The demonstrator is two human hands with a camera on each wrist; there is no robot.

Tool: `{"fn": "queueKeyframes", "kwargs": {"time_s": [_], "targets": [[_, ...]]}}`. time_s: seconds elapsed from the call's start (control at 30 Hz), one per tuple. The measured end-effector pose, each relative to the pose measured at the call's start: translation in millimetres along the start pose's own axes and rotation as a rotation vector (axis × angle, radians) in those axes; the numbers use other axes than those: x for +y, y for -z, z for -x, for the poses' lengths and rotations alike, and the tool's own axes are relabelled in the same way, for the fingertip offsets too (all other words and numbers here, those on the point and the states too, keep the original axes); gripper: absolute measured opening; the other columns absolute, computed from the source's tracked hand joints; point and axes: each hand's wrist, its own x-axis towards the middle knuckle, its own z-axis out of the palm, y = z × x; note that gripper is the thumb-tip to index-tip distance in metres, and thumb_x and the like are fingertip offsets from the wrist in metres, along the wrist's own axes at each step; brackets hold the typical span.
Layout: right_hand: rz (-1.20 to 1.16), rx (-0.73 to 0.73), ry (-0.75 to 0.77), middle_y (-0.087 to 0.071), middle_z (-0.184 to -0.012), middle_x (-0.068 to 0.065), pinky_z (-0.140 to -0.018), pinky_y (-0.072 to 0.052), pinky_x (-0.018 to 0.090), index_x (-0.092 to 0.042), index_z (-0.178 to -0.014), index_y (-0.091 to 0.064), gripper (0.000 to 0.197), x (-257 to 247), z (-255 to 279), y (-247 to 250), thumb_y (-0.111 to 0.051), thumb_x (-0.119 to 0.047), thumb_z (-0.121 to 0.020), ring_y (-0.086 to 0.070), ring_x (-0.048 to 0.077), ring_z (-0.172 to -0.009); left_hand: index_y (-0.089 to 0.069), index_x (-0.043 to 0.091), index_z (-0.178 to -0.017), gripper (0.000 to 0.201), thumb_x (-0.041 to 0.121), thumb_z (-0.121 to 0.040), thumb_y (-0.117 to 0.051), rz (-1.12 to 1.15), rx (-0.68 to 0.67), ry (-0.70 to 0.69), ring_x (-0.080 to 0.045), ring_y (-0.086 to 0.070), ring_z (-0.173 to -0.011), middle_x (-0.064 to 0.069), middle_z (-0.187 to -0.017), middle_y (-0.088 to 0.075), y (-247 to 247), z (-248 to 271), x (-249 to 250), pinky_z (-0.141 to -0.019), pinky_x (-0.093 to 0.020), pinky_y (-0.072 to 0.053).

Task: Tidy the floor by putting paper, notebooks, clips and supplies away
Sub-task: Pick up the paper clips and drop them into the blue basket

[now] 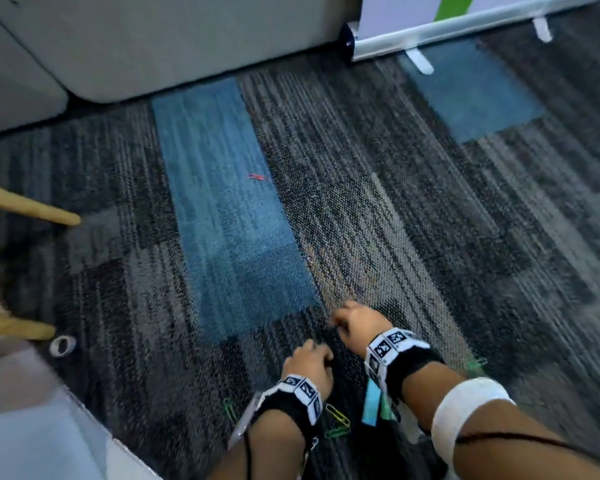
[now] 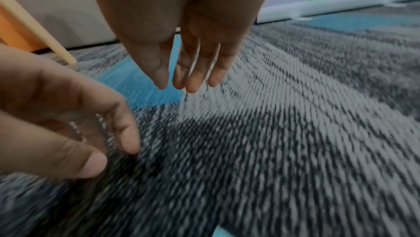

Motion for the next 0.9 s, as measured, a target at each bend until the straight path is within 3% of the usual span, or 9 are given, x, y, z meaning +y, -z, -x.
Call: {"fn": "queueKeyframes", "kwargs": {"time_s": [0.17,0.33,0.43,0.5,0.6,0.7,0.8,0.83,0.9], "targets": [[0.062,-0.114,0.089,-0.055,-0.118,0.005,-0.093,-0.045,0.034,-0.020,-0.111,-0.063,0.028,-7.1,27.7,-49.8,-0.046,-0.020,-0.088,-0.055,0.027,-0.111,-0.046,0.020,-0.125,0.038,0.029,-0.089,-0.048,-0.222,-0.176,0.011,-0.032,-0.044,-0.122,-0.008,-0.130,-0.041,-18.5,16.4,-17.2,-0.099,-0.044,-0.037],[0.202,-0.214,0.150,-0.050,-0.125,0.008,-0.104,-0.026,0.039,-0.019,-0.119,-0.054,0.037,-7.3,47.2,-83.3,-0.051,-0.033,-0.085,-0.046,0.027,-0.119,-0.038,0.018,-0.133,0.067,0.053,-0.079,-0.054,-0.395,-0.326,0.032,-0.032,-0.033,-0.130,-0.010,-0.140,-0.034,-31.3,22.4,-27.8,-0.109,-0.048,-0.024],[0.279,-0.297,0.130,-0.042,-0.134,0.012,-0.107,-0.023,0.044,-0.016,-0.127,-0.045,0.056,3.3,59.0,-94.9,-0.059,-0.043,-0.080,-0.040,0.031,-0.124,-0.033,0.013,-0.137,0.091,0.070,-0.070,-0.059,-0.516,-0.404,-0.012,-0.034,-0.028,-0.132,-0.012,-0.142,-0.029,-36.0,21.8,-24.6,-0.111,-0.051,-0.018],[0.320,-0.330,0.082,-0.032,-0.143,0.014,-0.113,-0.017,0.045,-0.015,-0.136,-0.035,0.069,8.7,65.7,-100.5,-0.064,-0.042,-0.079,-0.034,0.032,-0.130,-0.032,0.010,-0.138,0.098,0.071,-0.067,-0.063,-0.581,-0.400,-0.048,-0.034,-0.028,-0.131,-0.013,-0.142,-0.029,-38.8,25.4,-19.2,-0.111,-0.051,-0.017],[0.341,-0.307,0.053,-0.029,-0.146,0.015,-0.114,-0.014,0.046,-0.013,-0.138,-0.031,0.071,7.8,66.4,-104.9,-0.064,-0.039,-0.081,-0.031,0.033,-0.132,-0.031,0.008,-0.138,0.090,0.062,-0.075,-0.064,-0.656,-0.394,-0.059,-0.034,-0.030,-0.130,-0.015,-0.139,-0.034,-40.5,27.3,-11.2,-0.110,-0.052,-0.017],[0.378,-0.320,0.057,-0.035,-0.140,0.016,-0.113,-0.016,0.047,-0.011,-0.136,-0.036,0.070,0.4,61.1,-104.5,-0.064,-0.041,-0.080,-0.034,0.034,-0.129,-0.036,0.008,-0.139,0.063,0.046,-0.091,-0.052,-0.737,-0.420,-0.063,-0.034,-0.032,-0.131,-0.015,-0.140,-0.040,-39.2,22.3,-4.0,-0.111,-0.052,-0.015],[0.372,-0.300,0.058,-0.041,-0.134,0.017,-0.110,-0.020,0.048,-0.009,-0.130,-0.043,0.051,-4.8,56.4,-107.2,-0.055,-0.031,-0.086,-0.041,0.034,-0.124,-0.050,0.013,-0.129,0.041,0.036,-0.096,-0.045,-0.739,-0.493,-0.058,-0.032,-0.039,-0.129,-0.012,-0.135,-0.051,-37.5,12.9,1.9,-0.110,-0.051,-0.017],[0.376,-0.225,0.070,-0.049,-0.127,0.017,-0.105,-0.026,0.047,-0.010,-0.122,-0.051,0.038,-5.2,56.1,-110.3,-0.047,-0.026,-0.088,-0.049,0.034,-0.116,-0.052,0.015,-0.127,0.036,0.033,-0.096,-0.044,-0.719,-0.492,-0.062,-0.030,-0.042,-0.128,-0.010,-0.133,-0.054,-37.8,10.0,3.4,-0.110,-0.050,-0.019],[0.372,-0.240,0.055,-0.068,-0.088,0.006,-0.082,-0.037,0.039,-0.021,-0.083,-0.069,0.034,-4.5,54.9,-113.3,-0.036,-0.023,-0.077,-0.065,0.024,-0.077,-0.055,0.017,-0.125,0.033,0.027,-0.097,-0.040,-0.661,-0.468,-0.060,-0.026,-0.047,-0.126,-0.007,-0.132,-0.056,-36.3,6.6,5.4,-0.108,-0.048,-0.023]]}}
